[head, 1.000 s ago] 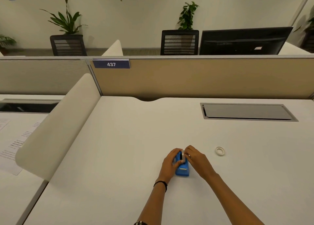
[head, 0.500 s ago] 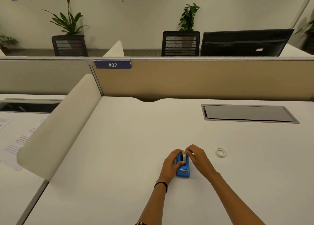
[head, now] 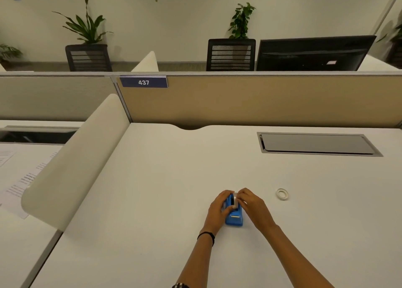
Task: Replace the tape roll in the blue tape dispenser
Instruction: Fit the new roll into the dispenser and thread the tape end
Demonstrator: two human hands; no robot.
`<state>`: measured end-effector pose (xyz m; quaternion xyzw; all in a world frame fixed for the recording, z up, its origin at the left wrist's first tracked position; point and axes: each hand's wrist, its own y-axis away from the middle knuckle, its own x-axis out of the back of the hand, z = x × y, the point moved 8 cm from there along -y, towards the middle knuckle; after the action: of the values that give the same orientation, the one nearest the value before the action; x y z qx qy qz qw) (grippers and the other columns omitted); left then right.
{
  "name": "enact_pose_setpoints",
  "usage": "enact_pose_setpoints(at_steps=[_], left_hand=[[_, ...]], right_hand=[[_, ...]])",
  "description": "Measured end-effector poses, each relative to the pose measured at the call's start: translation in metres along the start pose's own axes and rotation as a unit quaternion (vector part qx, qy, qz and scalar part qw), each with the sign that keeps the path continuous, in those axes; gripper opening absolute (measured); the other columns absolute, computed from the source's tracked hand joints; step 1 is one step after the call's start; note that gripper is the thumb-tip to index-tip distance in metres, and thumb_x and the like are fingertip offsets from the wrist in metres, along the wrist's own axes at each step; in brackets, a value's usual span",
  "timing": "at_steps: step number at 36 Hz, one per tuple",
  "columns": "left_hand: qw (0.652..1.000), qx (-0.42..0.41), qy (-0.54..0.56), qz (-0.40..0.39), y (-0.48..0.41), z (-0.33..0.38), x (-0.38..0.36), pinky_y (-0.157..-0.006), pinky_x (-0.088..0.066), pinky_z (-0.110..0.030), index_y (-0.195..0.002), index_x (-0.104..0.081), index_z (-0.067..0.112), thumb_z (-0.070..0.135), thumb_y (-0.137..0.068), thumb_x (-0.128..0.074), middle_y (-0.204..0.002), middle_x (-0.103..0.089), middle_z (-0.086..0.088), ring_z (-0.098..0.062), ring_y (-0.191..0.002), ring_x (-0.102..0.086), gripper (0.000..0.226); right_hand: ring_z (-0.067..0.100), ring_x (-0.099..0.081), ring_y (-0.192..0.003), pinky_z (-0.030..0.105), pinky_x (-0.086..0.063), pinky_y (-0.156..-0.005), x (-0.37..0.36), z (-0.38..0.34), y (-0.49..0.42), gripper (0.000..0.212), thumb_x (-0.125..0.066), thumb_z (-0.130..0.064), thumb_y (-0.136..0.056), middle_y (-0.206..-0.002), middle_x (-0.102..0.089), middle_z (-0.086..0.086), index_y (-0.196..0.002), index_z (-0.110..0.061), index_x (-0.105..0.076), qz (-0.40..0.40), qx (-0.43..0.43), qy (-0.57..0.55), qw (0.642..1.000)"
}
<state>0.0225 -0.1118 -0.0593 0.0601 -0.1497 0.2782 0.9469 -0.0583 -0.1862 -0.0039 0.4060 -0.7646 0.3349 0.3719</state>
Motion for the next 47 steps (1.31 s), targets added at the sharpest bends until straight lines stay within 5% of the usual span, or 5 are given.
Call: enact_pose_setpoints(at_steps=[12, 18, 35, 39, 47], left_hand=[[1.000, -0.001, -0.011, 0.005, 0.000, 0.004, 0.001, -0.106, -0.042, -0.032, -0.128, -0.049, 0.015, 0.021, -0.090, -0.060, -0.131, -0.054, -0.004, -0.016, -0.119, -0.052, 0.040], [1.000, -0.004, -0.009, 0.005, 0.000, 0.006, 0.002, -0.105, -0.042, -0.029, -0.127, -0.049, 0.015, 0.021, -0.090, -0.060, -0.130, -0.055, -0.003, -0.014, -0.117, -0.053, 0.039], [1.000, -0.004, -0.003, 0.004, 0.000, 0.004, 0.001, -0.103, -0.042, -0.023, -0.127, -0.049, 0.018, 0.023, -0.090, -0.060, -0.130, -0.054, 0.001, -0.012, -0.118, -0.052, 0.040], [1.000, -0.008, -0.006, 0.004, -0.001, 0.003, 0.000, -0.105, -0.043, -0.031, -0.128, -0.049, 0.015, 0.023, -0.090, -0.060, -0.131, -0.054, -0.002, -0.015, -0.119, -0.052, 0.041], [1.000, -0.012, -0.004, 0.005, -0.001, 0.002, 0.000, -0.101, -0.043, -0.022, -0.126, -0.050, 0.018, 0.023, -0.089, -0.060, -0.127, -0.056, 0.002, -0.011, -0.115, -0.053, 0.038]], right_hand=[[0.018, -0.059, -0.075, 0.026, -0.050, -0.070, 0.004, 0.008, -0.010, 0.011, -0.050, -0.005, -0.092, -0.091, -0.063, 0.014, -0.089, -0.002, -0.060, 0.011, -0.041, -0.045, 0.998], [0.011, -0.053, -0.072, 0.007, -0.039, -0.064, 0.003, 0.012, -0.015, 0.011, -0.052, -0.005, -0.091, -0.087, -0.064, 0.015, -0.086, -0.001, -0.061, 0.012, -0.072, -0.074, 0.995], [0.016, -0.062, -0.084, 0.004, -0.049, -0.073, 0.001, 0.014, -0.014, 0.011, -0.062, -0.008, -0.085, -0.096, -0.061, 0.011, -0.095, -0.003, -0.065, -0.032, -0.058, -0.142, 0.988], [0.017, -0.061, -0.081, 0.007, -0.050, -0.071, 0.003, 0.015, -0.017, 0.007, -0.063, -0.007, -0.085, -0.092, -0.061, 0.011, -0.089, -0.003, -0.068, -0.013, -0.073, -0.146, 0.987], [0.019, -0.060, -0.076, 0.029, -0.054, -0.073, 0.006, 0.011, -0.018, 0.008, -0.060, -0.006, -0.086, -0.086, -0.064, 0.012, -0.083, -0.003, -0.066, 0.009, -0.073, -0.120, 0.990]])
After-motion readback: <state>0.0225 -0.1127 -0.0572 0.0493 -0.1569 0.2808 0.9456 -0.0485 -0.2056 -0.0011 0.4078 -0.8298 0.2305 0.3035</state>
